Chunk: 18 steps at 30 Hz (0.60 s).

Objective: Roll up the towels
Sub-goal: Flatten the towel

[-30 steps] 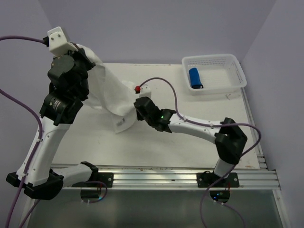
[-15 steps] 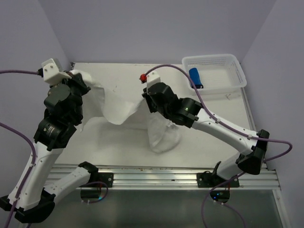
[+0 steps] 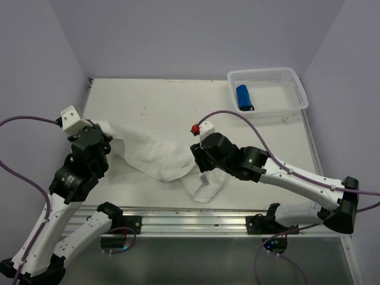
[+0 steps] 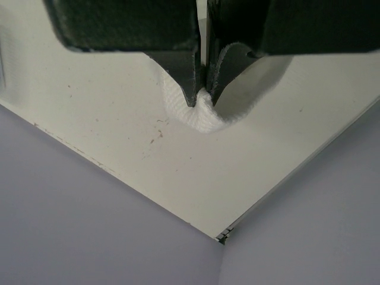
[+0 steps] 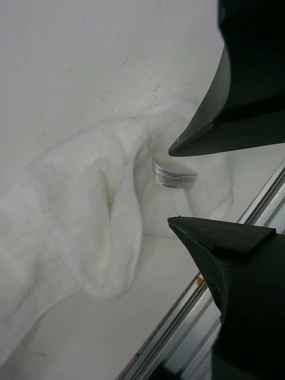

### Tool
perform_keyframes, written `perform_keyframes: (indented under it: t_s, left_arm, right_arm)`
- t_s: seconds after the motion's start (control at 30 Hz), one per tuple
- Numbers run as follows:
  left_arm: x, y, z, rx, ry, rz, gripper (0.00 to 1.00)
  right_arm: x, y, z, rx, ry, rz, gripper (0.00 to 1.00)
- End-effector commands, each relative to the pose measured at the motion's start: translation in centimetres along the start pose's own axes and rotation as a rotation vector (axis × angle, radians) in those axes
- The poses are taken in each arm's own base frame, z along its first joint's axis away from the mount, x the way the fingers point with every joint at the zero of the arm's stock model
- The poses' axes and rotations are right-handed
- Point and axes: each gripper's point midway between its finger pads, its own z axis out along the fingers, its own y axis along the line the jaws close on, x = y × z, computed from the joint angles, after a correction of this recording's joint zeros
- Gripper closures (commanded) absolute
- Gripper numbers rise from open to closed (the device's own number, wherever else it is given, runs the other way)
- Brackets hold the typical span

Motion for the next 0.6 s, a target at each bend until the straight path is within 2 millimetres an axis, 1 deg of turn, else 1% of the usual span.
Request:
perform_keyframes:
  t_s: [0.0,0.07,0.1,0.13,0.17,0.2,0.3,0.4,0.47,0.53,0.57]
  left_arm:
    - [-0.6,1.7,0.0,-0.077,-0.051,-0.048,1.00]
    - [-0.2,1.7,0.1,-0.079,-0.044,-0.041,1.00]
    - [0.1,1.8,0.1,-0.082,-0.038,-0.034,1.00]
    - [0.2,1.9,0.2,-0.087,-0.035,-0.027,1.00]
    - [0.4,2.0,0.3,-0.095,-0.034,-0.020,1.00]
    - [0.4,2.2,0.3,-0.105,-0.037,-0.011,1.00]
    - [0.2,2.0,0.6,-0.109,-0.045,0.014,1.00]
    - [0.2,1.2,0.9,-0.100,-0.031,0.027,1.00]
    - [0.4,0.6,1.3,-0.091,-0.025,0.036,1.00]
    - [0.3,0.1,1.4,-0.078,-0.022,0.029,1.00]
    - [0.5,-0.1,1.7,-0.077,-0.016,0.036,1.00]
  right_arm:
    - [1.8,-2.4,0.9,0.119,0.007,0.144,0.51]
    - [2.7,-2.7,1.9,0.115,0.027,0.225,0.54]
    - [4.1,-2.8,2.6,0.103,0.061,0.247,0.56]
    - [4.7,-2.8,3.1,0.088,0.073,0.281,0.56]
    - [4.5,-3.5,3.7,0.082,0.058,0.324,0.57]
    - [5.8,-3.5,4.1,0.065,0.089,0.342,0.57]
    - [6.9,-4.8,5.3,0.050,0.101,0.408,0.57]
    - [7.1,-5.1,6.1,0.028,0.102,0.423,0.57]
    - [6.8,-4.5,6.6,-0.014,0.094,0.413,0.57]
    - [7.0,-4.5,7.4,-0.011,0.110,0.408,0.57]
    - [6.7,-4.4,7.7,-0.019,0.104,0.412,0.57]
